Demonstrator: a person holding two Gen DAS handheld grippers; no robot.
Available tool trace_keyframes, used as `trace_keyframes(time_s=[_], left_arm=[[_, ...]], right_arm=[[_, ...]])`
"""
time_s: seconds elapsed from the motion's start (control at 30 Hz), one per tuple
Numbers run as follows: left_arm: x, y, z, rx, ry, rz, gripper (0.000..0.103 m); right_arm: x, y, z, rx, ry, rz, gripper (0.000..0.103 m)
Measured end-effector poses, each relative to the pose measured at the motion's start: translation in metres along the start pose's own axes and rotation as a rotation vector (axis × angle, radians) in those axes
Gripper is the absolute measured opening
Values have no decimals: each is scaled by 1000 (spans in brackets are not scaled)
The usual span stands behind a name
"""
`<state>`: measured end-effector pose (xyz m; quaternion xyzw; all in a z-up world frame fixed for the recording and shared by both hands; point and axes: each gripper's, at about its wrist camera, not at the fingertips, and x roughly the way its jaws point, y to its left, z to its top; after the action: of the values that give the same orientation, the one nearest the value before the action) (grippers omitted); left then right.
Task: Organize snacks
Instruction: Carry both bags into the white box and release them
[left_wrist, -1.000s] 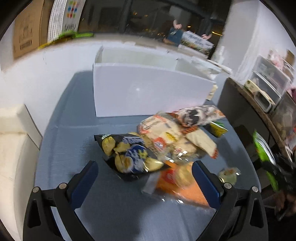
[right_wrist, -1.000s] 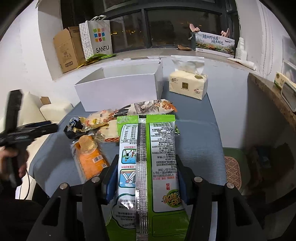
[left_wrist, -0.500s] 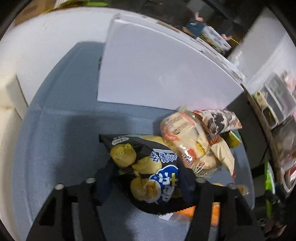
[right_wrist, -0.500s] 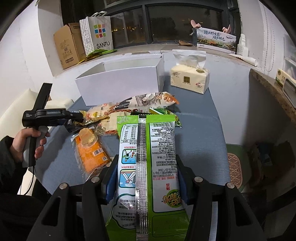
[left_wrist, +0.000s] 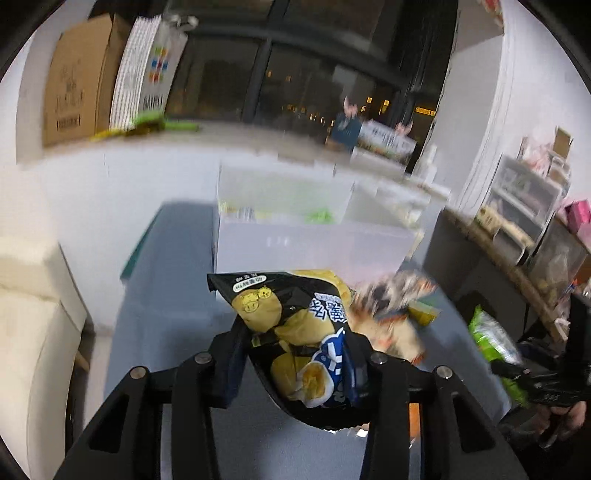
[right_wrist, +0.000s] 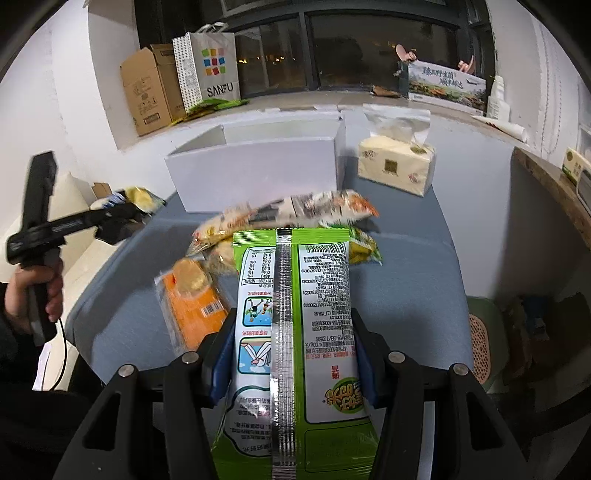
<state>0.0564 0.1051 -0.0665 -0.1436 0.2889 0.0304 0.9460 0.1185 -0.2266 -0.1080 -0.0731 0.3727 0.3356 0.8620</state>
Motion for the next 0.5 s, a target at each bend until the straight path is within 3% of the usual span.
trace_keyframes(time_s=[0.17,0.27,0.5], left_arm=[[0,-8,51,33,-74,-27,46],[19,-11,90,42,-94,-33,46],[74,-9,150,31,-75,-3,46]], right_arm=[[3,5,37,-16,-48,48,59],[10,8,79,-13,-87,83,59],[49,-4,178,85,-140,108,59]])
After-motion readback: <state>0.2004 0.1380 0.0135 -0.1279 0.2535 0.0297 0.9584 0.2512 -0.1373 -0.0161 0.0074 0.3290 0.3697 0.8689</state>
